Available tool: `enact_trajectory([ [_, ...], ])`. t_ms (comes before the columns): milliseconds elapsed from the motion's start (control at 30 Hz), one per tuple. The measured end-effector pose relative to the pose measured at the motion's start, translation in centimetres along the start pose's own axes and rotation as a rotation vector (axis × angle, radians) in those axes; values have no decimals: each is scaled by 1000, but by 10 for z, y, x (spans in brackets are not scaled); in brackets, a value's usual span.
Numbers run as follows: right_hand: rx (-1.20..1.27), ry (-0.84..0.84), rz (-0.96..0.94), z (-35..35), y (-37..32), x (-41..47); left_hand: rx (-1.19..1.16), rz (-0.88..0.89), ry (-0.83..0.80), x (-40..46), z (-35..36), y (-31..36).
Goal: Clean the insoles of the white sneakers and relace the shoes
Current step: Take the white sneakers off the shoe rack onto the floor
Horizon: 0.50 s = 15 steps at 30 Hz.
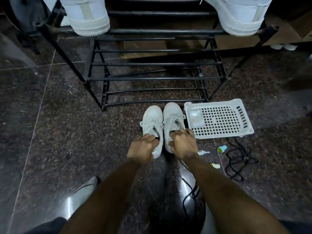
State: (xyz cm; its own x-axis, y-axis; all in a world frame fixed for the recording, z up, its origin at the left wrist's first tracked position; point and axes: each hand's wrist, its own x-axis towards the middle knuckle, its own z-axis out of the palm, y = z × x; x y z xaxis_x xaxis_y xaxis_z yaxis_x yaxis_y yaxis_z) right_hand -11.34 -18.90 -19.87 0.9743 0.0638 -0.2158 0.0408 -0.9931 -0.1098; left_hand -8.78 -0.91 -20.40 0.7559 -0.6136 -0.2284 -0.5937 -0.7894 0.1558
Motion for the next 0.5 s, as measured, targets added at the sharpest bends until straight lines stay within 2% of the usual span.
enact_trajectory([
  [333, -13, -48, 16, 26, 10, 21, -11, -74, -12, 34, 20, -7],
  [500, -1, -128, 43, 21, 9, 25, -87, -68, -101, 39, 19, -3],
])
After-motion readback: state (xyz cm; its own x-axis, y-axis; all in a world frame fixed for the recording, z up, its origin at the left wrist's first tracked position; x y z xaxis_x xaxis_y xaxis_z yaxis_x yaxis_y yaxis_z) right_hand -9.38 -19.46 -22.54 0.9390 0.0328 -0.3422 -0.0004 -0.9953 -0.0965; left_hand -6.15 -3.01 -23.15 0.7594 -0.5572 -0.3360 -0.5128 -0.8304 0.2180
